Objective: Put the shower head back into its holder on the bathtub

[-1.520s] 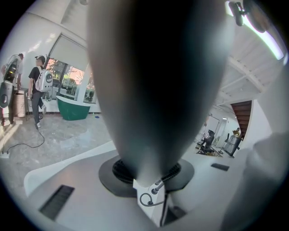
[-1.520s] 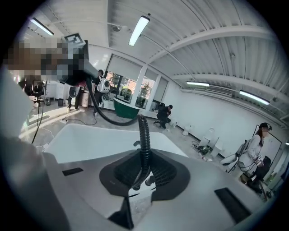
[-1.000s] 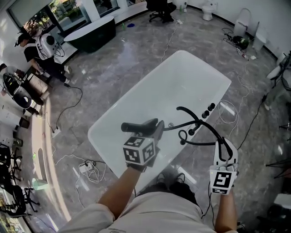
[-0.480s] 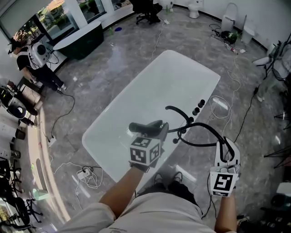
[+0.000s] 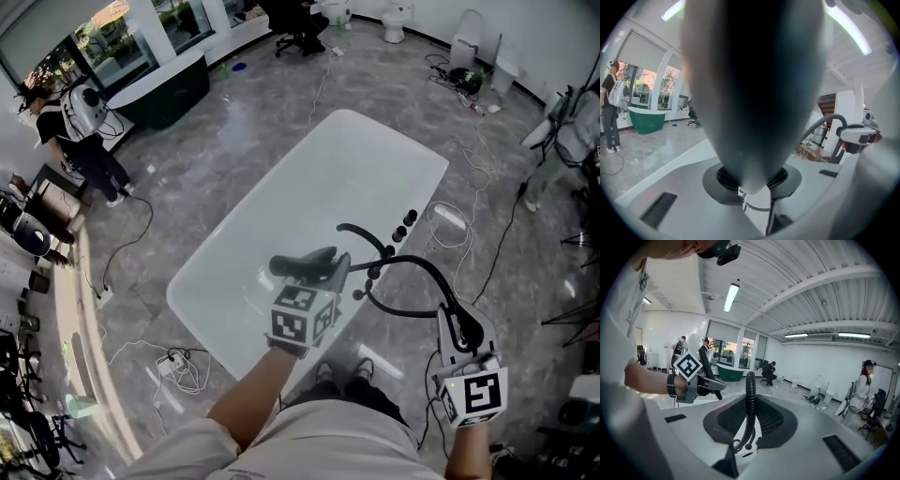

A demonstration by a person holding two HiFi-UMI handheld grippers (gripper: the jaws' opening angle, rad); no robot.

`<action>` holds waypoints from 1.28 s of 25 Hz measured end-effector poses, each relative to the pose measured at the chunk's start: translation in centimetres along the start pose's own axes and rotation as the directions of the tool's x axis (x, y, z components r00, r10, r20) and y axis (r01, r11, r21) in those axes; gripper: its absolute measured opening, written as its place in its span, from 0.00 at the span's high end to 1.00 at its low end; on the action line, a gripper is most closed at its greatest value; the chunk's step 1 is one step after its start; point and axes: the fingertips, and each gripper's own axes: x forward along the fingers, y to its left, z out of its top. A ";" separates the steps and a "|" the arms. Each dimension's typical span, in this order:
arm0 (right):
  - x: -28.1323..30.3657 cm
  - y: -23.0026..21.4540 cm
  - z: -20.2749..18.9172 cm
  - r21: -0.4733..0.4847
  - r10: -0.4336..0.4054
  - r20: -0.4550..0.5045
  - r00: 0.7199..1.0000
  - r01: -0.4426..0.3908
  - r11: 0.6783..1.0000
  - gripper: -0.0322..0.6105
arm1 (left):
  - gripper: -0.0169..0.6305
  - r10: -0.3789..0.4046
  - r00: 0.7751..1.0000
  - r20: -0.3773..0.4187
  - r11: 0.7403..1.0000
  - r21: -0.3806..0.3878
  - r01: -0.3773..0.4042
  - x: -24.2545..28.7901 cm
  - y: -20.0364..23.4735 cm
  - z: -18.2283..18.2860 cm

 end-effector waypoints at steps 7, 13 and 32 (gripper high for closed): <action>0.5 3.4 0.6 0.195 0.172 0.041 0.984 -0.177 0.965 0.84 | 0.82 0.012 1.000 0.013 1.000 0.005 -0.012 -1.2 0.4 0.1; 3.2 7.1 2.0 0.340 0.337 0.150 0.929 -0.369 0.865 0.84 | 0.82 0.057 0.998 0.014 0.998 -0.005 -0.057 -2.3 2.2 0.0; 6.3 3.6 -1.5 0.231 0.039 -0.073 0.997 -0.021 0.973 0.84 | 0.82 0.054 0.999 -0.001 0.998 0.012 -0.054 -1.5 2.2 -1.0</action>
